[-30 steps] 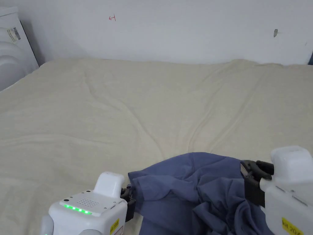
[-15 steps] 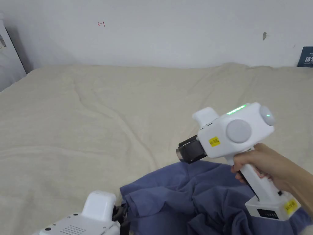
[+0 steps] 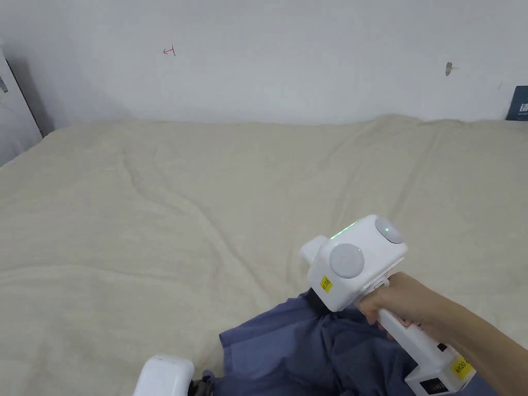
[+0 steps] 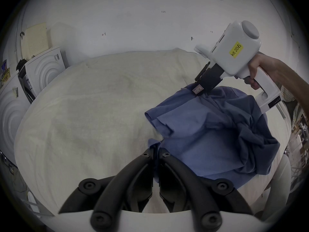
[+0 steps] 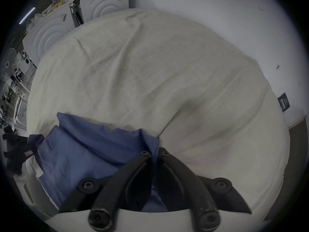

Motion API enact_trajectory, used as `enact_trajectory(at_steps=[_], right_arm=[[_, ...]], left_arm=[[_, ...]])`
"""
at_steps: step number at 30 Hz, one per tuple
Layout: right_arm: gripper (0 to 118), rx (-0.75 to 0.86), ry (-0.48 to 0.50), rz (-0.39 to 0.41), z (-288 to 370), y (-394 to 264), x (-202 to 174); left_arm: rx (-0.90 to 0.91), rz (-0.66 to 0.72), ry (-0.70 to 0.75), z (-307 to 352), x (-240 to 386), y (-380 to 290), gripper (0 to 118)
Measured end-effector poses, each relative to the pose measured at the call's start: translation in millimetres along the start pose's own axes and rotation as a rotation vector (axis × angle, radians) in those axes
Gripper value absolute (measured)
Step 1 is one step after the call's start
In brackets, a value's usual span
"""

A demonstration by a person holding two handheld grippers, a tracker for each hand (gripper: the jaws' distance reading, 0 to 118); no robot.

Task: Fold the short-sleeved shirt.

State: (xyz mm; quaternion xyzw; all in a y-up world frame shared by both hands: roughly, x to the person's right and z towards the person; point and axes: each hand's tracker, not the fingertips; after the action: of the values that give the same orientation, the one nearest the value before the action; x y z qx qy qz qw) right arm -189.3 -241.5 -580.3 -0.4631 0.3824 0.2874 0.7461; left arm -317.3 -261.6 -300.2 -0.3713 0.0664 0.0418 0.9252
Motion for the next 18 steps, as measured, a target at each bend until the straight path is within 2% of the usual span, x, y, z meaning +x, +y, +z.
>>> enact_trajectory(at_steps=[1,4,6,9,13,15,18], right_arm=[[4,0.008,-0.005,0.003,6.0,-1.4,0.0],[4,0.101,0.036,-0.095,40.0,-7.2,20.4],[4,0.145,0.071,-0.108,69.3,-12.8,33.2],[4,0.243,0.003,-0.144,115.3,-23.6,57.7],[4,0.381,-0.012,-0.278,187.7,-46.6,96.0],[4,0.441,-0.051,-0.323,222.1,-61.2,111.1],[4,0.529,-0.098,-0.433,269.0,-85.9,139.8]], left_arm=[[0.003,0.010,-0.005,0.9,-0.6,0.3,5],[0.009,0.021,-0.006,2.9,-3.3,5.2,5],[0.019,0.004,0.023,8.1,-0.7,9.9,5],[0.095,0.008,0.045,26.4,4.9,22.2,5],[0.157,0.007,0.051,44.4,7.9,46.7,4],[0.185,-0.022,0.081,54.0,7.7,60.6,4],[0.275,-0.017,0.122,76.8,4.2,85.3,4]])
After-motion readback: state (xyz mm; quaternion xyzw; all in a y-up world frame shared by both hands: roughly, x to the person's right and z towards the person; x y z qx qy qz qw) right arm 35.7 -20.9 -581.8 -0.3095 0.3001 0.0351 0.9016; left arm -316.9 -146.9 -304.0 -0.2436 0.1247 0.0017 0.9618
